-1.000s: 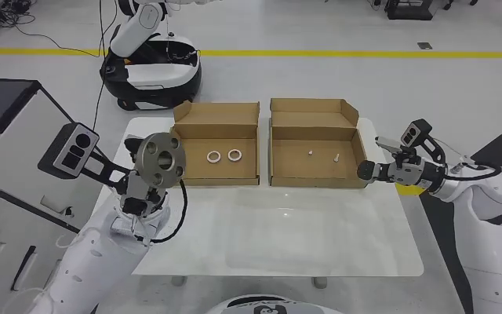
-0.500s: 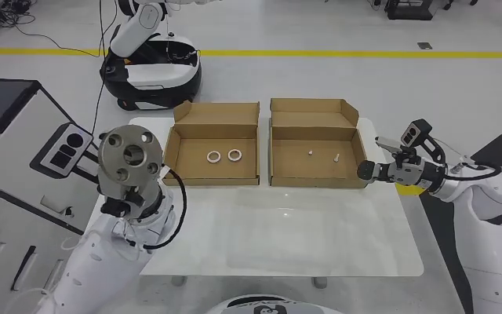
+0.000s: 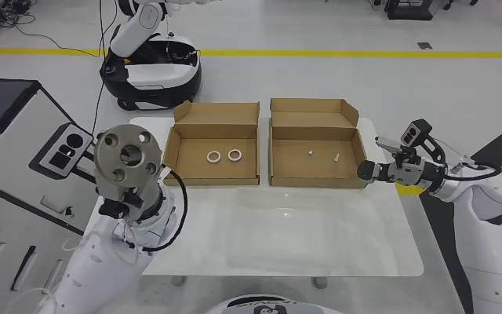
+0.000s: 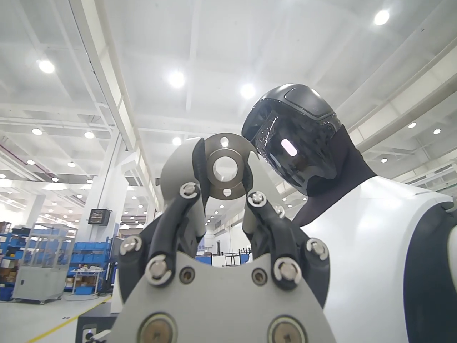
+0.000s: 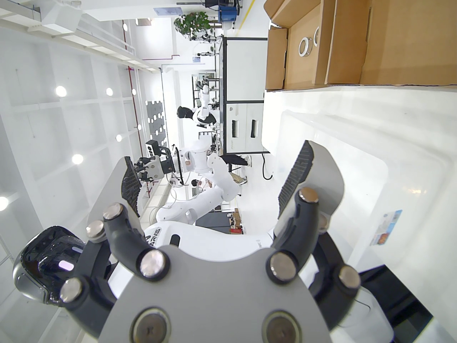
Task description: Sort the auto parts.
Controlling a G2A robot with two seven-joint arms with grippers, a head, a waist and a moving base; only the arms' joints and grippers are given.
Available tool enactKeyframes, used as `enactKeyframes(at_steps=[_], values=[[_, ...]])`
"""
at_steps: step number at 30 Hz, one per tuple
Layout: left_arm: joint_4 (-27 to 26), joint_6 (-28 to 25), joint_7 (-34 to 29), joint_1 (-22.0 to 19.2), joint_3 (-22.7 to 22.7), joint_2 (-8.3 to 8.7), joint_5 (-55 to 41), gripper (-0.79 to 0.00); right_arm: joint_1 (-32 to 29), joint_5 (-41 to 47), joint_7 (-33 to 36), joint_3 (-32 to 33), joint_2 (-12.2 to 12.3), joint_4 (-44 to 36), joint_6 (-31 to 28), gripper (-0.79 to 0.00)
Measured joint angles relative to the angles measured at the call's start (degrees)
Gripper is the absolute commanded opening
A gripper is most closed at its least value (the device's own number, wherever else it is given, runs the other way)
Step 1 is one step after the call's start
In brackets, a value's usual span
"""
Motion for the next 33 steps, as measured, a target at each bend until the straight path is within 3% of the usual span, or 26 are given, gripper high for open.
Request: enactKeyframes(at_steps=[11, 15, 27, 33], values=[[5.2, 7.3, -13.6, -1.8, -0.5, -0.74, -1.5, -0.785, 0.0, 0.0, 0.0, 0.0, 0.0, 0.0, 0.0, 0.000], [6.2, 8.9, -15.2, -2.6, -0.4, -1.25, -2.7, -0.785, 0.0, 0.0, 0.0, 0.0, 0.0, 0.0, 0.0, 0.000], [12.9, 17.9, -27.5, -13.3, -0.5, -2.75, -2.9, -0.785, 0.0, 0.0, 0.0, 0.0, 0.0, 0.0, 0.0, 0.000], [17.7, 19.7, -32.3, -15.0, -2.0, -2.92, 2.0, -0.785, 0.0, 0.0, 0.0, 0.0, 0.0, 0.0, 0.0, 0.000]])
